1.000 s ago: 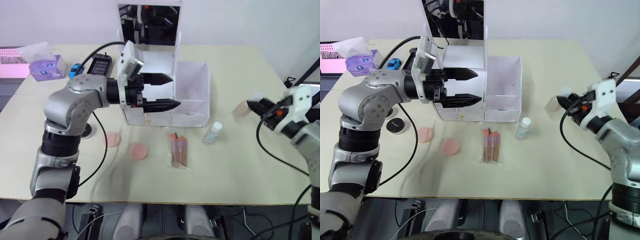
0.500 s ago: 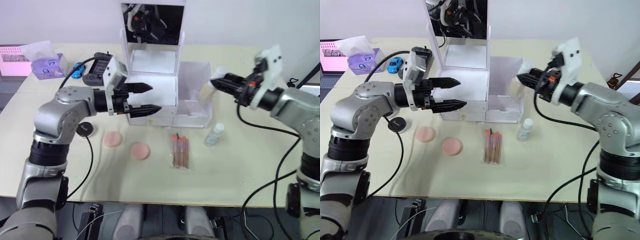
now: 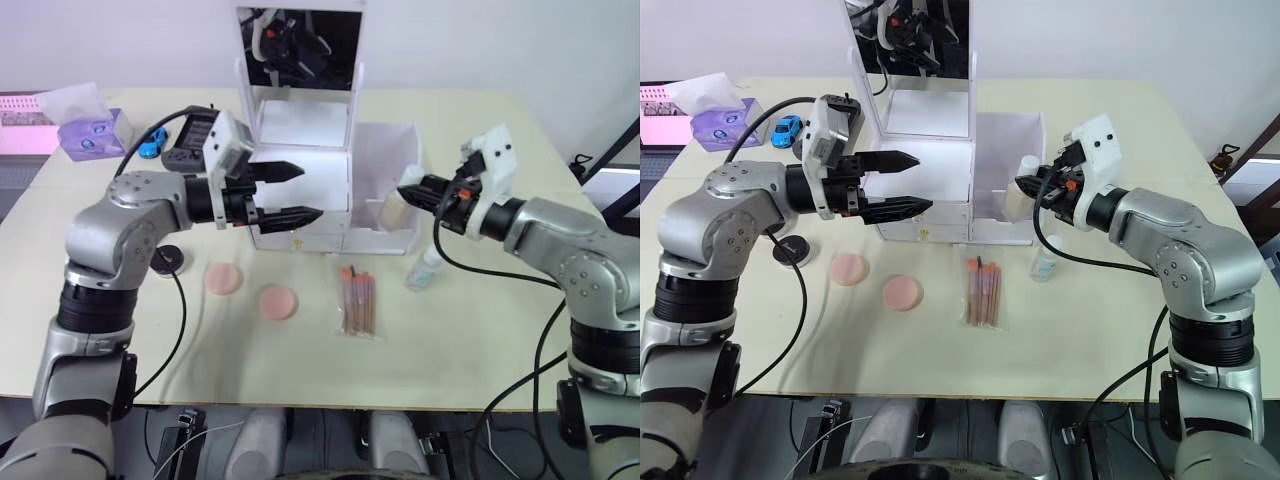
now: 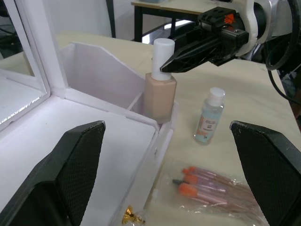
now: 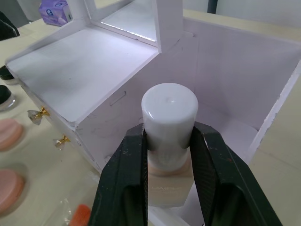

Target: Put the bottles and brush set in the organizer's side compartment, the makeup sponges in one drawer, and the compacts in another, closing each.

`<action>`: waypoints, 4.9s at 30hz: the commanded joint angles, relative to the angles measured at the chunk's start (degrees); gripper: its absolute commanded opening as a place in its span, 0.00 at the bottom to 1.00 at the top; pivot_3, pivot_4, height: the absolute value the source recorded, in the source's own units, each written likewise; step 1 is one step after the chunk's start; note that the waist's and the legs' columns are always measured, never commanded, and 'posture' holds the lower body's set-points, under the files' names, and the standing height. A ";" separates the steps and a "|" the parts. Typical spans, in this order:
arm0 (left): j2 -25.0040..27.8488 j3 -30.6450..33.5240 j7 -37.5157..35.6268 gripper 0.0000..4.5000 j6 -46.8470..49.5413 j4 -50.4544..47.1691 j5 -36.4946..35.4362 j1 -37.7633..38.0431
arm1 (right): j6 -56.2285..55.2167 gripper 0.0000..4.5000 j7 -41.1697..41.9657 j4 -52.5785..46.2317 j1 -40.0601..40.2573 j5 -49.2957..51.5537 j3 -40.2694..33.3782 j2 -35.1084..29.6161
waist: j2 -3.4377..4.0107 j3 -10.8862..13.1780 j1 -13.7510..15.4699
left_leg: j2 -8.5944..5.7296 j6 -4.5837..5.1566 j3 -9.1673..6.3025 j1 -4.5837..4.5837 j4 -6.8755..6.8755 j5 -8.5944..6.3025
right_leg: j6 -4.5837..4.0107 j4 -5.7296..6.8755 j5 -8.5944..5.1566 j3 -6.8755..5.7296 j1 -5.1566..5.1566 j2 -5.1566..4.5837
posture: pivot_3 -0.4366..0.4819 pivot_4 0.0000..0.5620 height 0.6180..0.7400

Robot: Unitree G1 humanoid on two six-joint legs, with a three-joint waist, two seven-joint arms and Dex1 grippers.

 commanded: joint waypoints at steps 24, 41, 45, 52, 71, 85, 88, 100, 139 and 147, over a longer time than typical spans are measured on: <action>-0.79 -0.99 -0.63 1.00 -1.23 -1.17 0.60 -1.43 | 3.12 0.50 -4.52 -1.65 -1.42 -6.18 0.37 3.23 | 0.00 0.00 -0.06 | 0.00 0.00 0.00 0.00 -0.03 0.00 | -0.01 0.00 0.01 0.00 0.00 0.00 | 0.48 0.27 1.00; 5.05 3.25 -3.68 1.00 -5.50 5.10 1.69 0.86 | -4.50 0.99 13.85 2.85 2.56 -1.39 -15.12 -11.16 | 0.00 0.00 0.02 | 0.00 0.00 0.01 0.00 -0.05 0.00 | 0.01 -0.04 0.00 0.00 0.00 0.00 | 0.48 0.27 1.00; 10.42 8.03 -7.40 1.00 -12.18 12.03 3.43 5.01 | -12.11 0.99 22.94 6.56 10.30 -3.18 -19.74 -16.84 | 0.00 0.00 -0.27 | 0.03 0.00 0.07 0.03 -0.09 0.00 | 0.02 -0.05 -0.01 0.00 0.00 0.00 | 0.48 0.27 1.00; 20.21 14.39 -12.77 1.00 -21.24 28.14 7.26 11.81 | -26.77 0.99 34.17 17.27 25.85 -8.58 -27.98 -18.63 | -0.06 -0.03 -0.77 | 0.05 0.00 0.11 0.06 -0.10 -0.01 | -0.02 -0.08 -0.02 0.00 0.03 -0.02 | 0.48 0.27 1.00; 20.60 20.45 -19.20 1.00 -23.17 40.09 2.01 7.39 | -33.60 0.99 35.00 20.44 32.09 -7.68 -31.51 -16.95 | 0.01 -0.01 -0.45 | 0.09 -0.02 0.15 0.12 -0.11 -0.01 | -0.04 -0.05 0.03 0.02 0.02 -0.07 | 0.48 0.27 1.00; 7.84 6.77 -18.79 1.00 -4.21 4.69 -7.48 5.01 | -13.02 0.99 24.69 -10.35 25.35 5.06 -18.14 -16.83 | -0.02 0.00 -0.80 | 0.10 -0.02 0.15 0.07 -0.06 -0.01 | -0.04 -0.10 0.03 0.03 0.04 -0.08 | 0.48 0.27 1.00; 5.36 5.49 -16.93 1.00 -2.66 0.44 -8.32 5.82 | -13.00 0.99 22.01 -12.01 25.25 3.77 -14.71 -15.04 | -0.06 0.00 -0.74 | 0.09 -0.02 0.13 0.02 -0.08 -0.01 | -0.03 -0.15 0.03 0.03 0.03 -0.06 | 0.48 0.27 1.00; 4.47 2.66 -14.75 1.00 -1.58 -3.75 -8.20 6.48 | -14.95 0.58 18.70 -10.03 25.27 -2.36 -6.50 -12.81 | -0.06 0.00 -0.76 | 0.06 -0.01 0.13 0.04 0.01 -0.01 | -0.21 -0.10 -0.06 0.03 0.05 -0.06 | 0.48 0.27 1.00; 3.27 1.99 -15.02 1.00 -2.67 -2.16 -7.52 5.79 | -14.52 0.58 16.51 -8.67 24.05 -5.04 -6.21 -10.37 | -0.06 0.00 -0.67 | 0.06 -0.01 0.12 0.05 0.00 -0.01 | -0.20 -0.10 -0.06 0.03 0.06 -0.04 | 0.48 0.27 1.00; 3.62 2.09 -15.03 1.00 -2.99 -1.92 -7.12 5.04 | -13.33 0.58 16.47 -8.48 24.03 -5.74 -4.19 -9.95 | -0.06 0.00 -0.69 | 0.06 -0.01 0.12 0.04 -0.01 -0.01 | -0.20 -0.11 -0.06 0.03 0.06 -0.05 | 0.48 0.27 1.00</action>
